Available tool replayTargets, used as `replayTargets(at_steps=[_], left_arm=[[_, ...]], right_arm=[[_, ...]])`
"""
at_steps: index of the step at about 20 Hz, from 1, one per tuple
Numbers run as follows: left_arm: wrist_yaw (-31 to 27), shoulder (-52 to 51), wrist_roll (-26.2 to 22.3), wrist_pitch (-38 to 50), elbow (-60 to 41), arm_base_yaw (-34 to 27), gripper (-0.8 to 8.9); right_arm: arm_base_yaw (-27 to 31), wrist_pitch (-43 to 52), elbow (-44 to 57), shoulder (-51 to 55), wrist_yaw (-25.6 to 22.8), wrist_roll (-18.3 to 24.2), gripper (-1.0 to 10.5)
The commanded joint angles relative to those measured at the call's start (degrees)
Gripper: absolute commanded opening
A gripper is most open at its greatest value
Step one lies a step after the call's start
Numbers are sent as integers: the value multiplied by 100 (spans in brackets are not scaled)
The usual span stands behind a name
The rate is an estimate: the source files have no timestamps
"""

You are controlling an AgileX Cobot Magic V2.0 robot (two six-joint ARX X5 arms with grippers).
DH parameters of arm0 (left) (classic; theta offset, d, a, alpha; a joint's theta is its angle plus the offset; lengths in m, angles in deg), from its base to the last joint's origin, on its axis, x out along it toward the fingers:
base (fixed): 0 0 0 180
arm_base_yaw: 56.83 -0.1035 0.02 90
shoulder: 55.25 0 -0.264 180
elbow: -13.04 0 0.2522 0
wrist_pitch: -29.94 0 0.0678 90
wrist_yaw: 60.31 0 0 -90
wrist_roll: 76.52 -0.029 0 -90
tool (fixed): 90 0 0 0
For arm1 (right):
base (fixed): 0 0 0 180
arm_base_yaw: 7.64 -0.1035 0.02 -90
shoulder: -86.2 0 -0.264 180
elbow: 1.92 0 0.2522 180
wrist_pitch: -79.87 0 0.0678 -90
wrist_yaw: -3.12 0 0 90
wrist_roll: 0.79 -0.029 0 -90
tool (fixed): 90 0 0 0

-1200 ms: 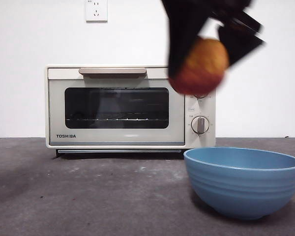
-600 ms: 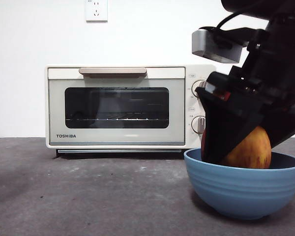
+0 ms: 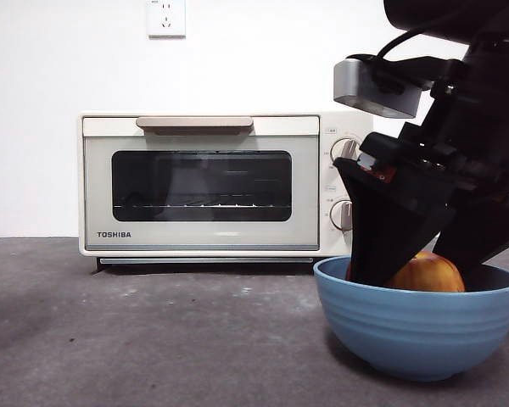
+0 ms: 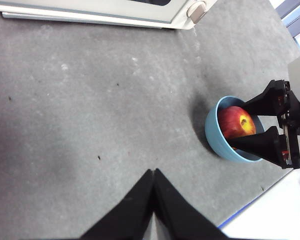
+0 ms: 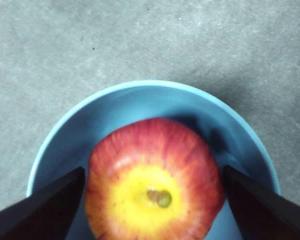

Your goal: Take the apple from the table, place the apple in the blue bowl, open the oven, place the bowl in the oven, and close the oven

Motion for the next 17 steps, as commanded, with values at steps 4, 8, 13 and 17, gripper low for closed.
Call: replayTargets(at_steps=[4,8,13,17], left_arm=[[24,173,216,619,236,85,7],[-111,776,229,1104,673,208,7],[-319,1937,258,2000,1316,389,7],[-584,2944,256,2708,1790,605,7]], right_arm=[[15,-258,-555,411,-330,79,442],[140,-1165,-1043,885,-1274,70,441],[697,-2522,-1086,1106,-1915,-44,440],[1071,-2844,-1086,1117,-1558,-68,441]])
